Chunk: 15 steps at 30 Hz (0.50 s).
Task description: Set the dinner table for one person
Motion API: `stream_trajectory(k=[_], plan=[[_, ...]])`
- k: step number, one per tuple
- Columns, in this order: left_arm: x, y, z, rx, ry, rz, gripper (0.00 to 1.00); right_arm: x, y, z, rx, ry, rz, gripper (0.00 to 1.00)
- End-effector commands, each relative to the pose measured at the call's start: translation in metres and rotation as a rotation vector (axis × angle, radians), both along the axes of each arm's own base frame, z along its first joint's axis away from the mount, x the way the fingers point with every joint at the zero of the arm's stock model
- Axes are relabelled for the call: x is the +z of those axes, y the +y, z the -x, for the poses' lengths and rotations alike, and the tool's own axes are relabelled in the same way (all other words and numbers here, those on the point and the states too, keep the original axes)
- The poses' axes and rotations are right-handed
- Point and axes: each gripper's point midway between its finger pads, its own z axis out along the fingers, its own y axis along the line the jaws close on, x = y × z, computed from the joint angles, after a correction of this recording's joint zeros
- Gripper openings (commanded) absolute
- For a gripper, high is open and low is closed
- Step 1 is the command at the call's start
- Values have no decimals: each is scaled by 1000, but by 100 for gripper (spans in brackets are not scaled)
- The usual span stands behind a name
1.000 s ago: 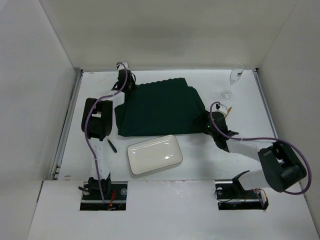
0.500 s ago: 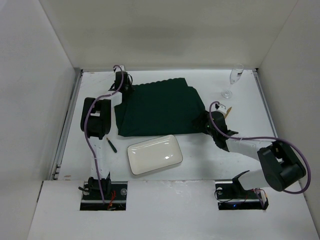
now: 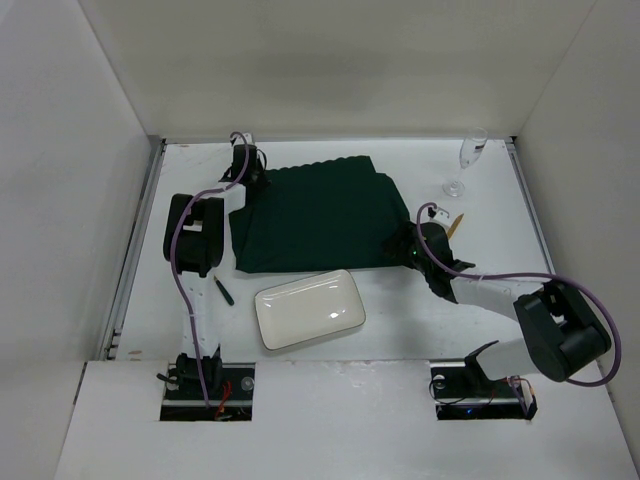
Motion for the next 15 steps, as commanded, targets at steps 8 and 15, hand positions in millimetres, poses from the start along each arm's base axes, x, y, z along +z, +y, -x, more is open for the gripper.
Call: stream_trajectory(k=[8,15], plan=[[46,-6,-5,-2,-107,53,0,26,13,-13,22,-80,-36,66],[128,-6,17,15,-294,112,0,25,14,-14,21,-79,-35,66]])
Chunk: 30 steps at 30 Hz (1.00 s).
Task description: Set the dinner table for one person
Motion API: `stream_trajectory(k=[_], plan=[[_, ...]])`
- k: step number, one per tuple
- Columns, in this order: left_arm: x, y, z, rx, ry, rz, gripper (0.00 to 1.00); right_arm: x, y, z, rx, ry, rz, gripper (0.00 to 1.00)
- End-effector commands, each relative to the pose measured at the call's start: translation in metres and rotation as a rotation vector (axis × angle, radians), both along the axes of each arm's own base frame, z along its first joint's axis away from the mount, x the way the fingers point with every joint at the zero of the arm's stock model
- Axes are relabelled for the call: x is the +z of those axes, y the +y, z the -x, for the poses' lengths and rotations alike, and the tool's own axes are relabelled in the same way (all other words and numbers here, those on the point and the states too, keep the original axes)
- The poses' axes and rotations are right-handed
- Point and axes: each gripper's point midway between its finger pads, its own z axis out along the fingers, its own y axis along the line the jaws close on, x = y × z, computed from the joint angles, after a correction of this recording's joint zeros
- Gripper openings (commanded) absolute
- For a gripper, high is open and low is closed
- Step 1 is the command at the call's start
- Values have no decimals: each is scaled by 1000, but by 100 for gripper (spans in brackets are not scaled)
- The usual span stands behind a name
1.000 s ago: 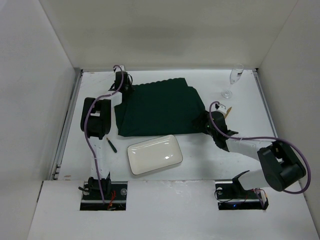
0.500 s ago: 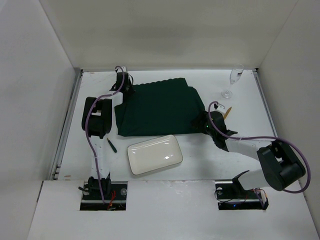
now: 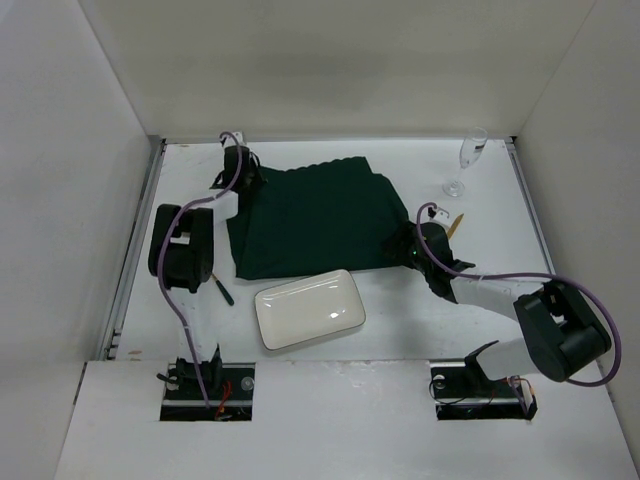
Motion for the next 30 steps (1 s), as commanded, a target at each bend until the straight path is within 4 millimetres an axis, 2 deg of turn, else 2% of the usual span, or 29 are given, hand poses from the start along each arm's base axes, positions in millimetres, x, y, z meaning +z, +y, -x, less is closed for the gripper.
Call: stream_trajectory(k=[1,5,7,9,12,15,18,23,26,30], plan=[[110,-2,-1,25,-263,71,0,24,14,-14,25,-76,-35,66],[122,21,16,121,-312,99,0,26,17,-13,32,-78,-42,66],[113,53,30,244,-321,115,0,26,18,-13,35,-78,-42,66],[95,83,44,364,-308,147,0,25,19,-12,37,-74,-43,66],[52,131,61,543,-246,187,0,27,19,-12,40,-79,-47,66],[13,162,67,669,-180,256,0,25,19,-11,41,-73,-45,66],[-2,172,65,720,-164,302,0,26,18,-11,37,-80,-40,66],[8,174,52,716,-185,282,2,24,17,-10,38,-74,-38,70],[12,174,50,708,-182,269,8,22,17,-14,33,-69,-29,73],[31,166,50,675,-202,203,23,16,25,-21,41,-43,-29,78]])
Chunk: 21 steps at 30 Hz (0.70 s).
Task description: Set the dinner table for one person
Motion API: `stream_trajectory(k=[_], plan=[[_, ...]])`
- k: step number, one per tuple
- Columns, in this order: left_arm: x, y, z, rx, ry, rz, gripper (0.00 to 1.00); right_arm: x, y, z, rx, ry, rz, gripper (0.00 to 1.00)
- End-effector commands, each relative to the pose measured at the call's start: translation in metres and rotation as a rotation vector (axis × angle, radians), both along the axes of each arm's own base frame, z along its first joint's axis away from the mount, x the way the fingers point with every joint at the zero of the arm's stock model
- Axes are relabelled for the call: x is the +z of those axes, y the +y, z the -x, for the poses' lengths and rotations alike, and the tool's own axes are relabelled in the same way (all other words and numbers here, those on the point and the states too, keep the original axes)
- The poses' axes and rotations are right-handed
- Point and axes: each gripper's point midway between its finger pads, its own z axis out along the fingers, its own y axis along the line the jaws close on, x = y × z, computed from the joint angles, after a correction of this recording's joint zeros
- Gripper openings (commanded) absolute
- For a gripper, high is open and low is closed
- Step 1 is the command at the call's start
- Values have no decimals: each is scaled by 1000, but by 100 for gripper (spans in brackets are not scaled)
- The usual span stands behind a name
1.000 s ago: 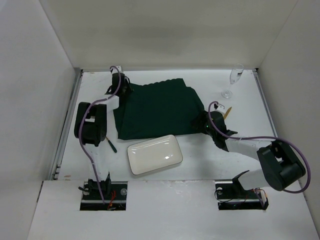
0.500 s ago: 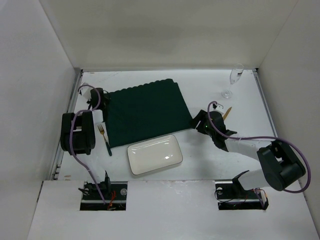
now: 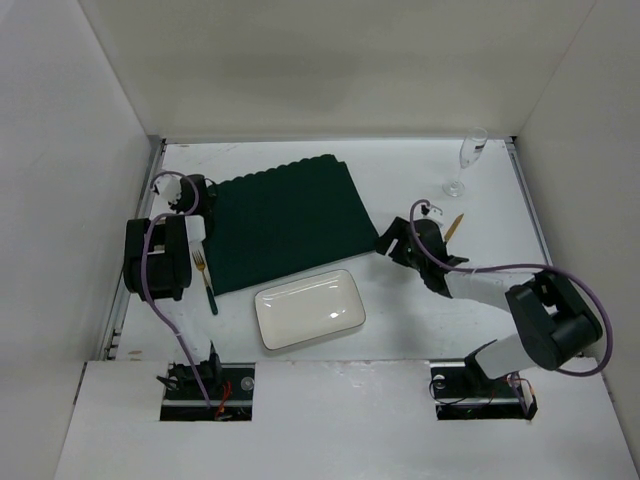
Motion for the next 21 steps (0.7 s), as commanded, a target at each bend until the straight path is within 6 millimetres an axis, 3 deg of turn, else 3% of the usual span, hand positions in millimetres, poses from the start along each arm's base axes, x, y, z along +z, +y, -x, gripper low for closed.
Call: stream_trajectory(k=[1,6,8,12,16,17,20,21], plan=[[53,-2,-10,8,-91,-82,27,17,17,-21,16,-46,-29,78],[71,-9,0,36,-88,-179,39,8,36,-28,29,32,-93,76],[70,-13,11,62,-67,-205,41,6,40,-33,26,55,-127,73],[64,-22,38,99,-33,-248,45,3,53,-45,59,113,-226,54],[57,-30,59,84,-13,-243,46,-6,52,-49,59,151,-267,50],[54,-31,67,80,-4,-246,46,-8,50,-48,54,154,-262,46],[42,-36,80,62,40,-245,46,-6,43,-47,30,141,-263,17],[35,-37,83,54,70,-241,47,-4,40,-49,21,130,-269,13]])
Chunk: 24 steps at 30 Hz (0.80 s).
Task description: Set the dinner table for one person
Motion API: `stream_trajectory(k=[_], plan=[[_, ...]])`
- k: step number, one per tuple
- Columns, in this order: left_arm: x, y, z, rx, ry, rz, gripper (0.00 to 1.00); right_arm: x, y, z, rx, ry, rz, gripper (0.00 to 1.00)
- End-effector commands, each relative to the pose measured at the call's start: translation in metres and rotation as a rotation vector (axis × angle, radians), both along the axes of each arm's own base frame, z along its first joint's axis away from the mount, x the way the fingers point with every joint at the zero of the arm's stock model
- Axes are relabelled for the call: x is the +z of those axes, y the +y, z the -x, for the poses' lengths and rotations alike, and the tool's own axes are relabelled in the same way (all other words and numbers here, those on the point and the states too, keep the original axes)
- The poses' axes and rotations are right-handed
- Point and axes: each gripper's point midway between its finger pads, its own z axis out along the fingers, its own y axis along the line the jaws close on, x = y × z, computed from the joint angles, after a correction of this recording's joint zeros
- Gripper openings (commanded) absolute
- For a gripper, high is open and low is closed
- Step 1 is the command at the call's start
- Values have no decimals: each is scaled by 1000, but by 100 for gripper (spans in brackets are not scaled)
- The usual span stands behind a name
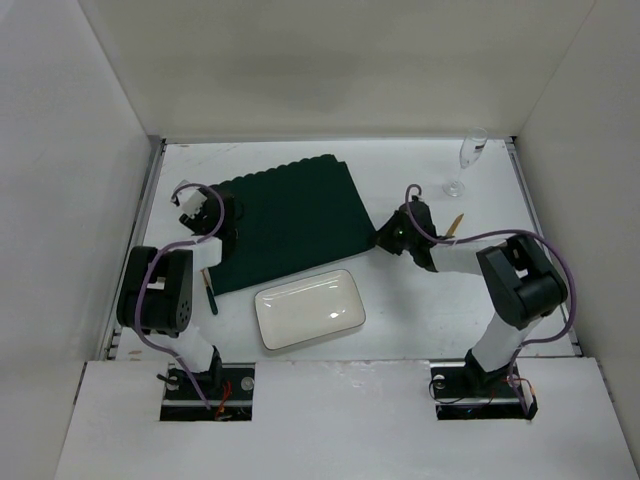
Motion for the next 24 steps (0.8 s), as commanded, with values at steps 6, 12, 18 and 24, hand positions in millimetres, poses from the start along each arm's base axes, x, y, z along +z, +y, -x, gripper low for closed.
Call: stream_trajectory(k=[6,12,18,24], plan=[[-38,-14,20,-23,118,70,46,67,-50,-30,-186,-189,-164,5],[-52,-44,15,-124,148,118,46,54,-89,-6,-273,-183,-71,6],[-49,-72,28,-224,154,144,45,27,-75,31,-214,-131,-39,9],[-59,-90,28,-298,156,216,44,21,-73,31,-187,-124,-12,10]])
